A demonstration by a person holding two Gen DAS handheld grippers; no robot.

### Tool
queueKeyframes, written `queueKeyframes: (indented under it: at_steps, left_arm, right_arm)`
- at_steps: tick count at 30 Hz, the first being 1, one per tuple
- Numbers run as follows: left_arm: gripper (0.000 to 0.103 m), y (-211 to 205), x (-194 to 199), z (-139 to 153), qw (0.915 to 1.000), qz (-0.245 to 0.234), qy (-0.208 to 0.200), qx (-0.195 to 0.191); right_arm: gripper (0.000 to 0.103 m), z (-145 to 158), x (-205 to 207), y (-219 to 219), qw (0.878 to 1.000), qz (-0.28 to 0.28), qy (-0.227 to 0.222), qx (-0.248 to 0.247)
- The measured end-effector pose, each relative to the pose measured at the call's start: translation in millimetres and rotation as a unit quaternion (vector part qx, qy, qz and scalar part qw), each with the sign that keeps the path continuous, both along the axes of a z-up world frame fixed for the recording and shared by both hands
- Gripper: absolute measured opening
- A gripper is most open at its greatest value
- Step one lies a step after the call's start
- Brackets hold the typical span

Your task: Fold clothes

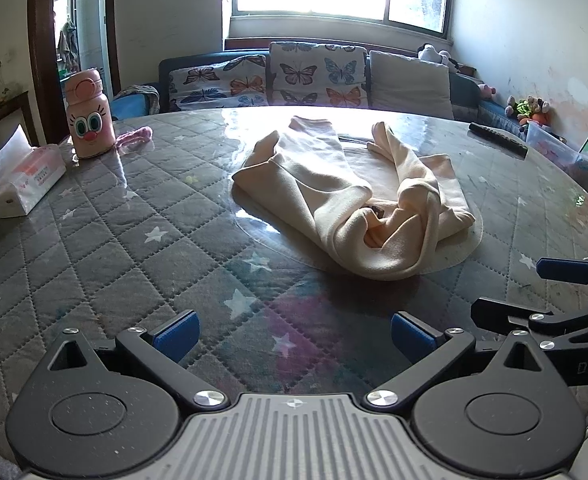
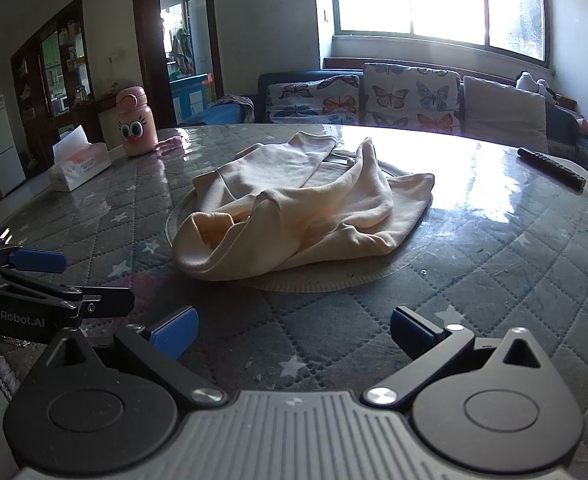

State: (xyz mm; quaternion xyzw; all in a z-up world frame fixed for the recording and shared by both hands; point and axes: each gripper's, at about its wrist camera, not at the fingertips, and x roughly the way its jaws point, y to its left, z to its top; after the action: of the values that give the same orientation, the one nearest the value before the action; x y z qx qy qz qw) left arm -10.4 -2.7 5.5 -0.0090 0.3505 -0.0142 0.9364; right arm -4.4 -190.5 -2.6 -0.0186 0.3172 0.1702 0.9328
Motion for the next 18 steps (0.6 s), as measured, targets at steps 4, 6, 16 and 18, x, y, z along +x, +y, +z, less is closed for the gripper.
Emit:
queueKeyframes:
  at_steps: [4, 6, 16, 18]
  left_arm:
    - [0.103, -0.8, 0.6, 1.2, 1.0, 0.001, 0.0, 0.001]
    - [0.103, -1.2, 2.1, 1.6, 1.0, 0.0, 0.001, 0.001]
    - [0.103, 5.4, 17.2, 3.9, 0.9999, 0.005, 0.009, -0.003]
    - [0.103, 8.0, 21.0, 5.8, 0.9999, 0.007, 0.009, -0.004]
  right_arm:
    - [0.103, 1.2, 1.2, -0.6, 1.0, 0.002, 0.0, 0.002]
    - [0.103, 1.8, 2.5, -0.9, 1.0, 0.002, 0.0, 0.003]
    - [0.103, 5.8, 17.1, 1.1, 1.0, 0.002, 0.009, 0.002]
    - [0.103, 7.6, 20.7, 1.5, 1.0, 0.001, 0.009, 0.002]
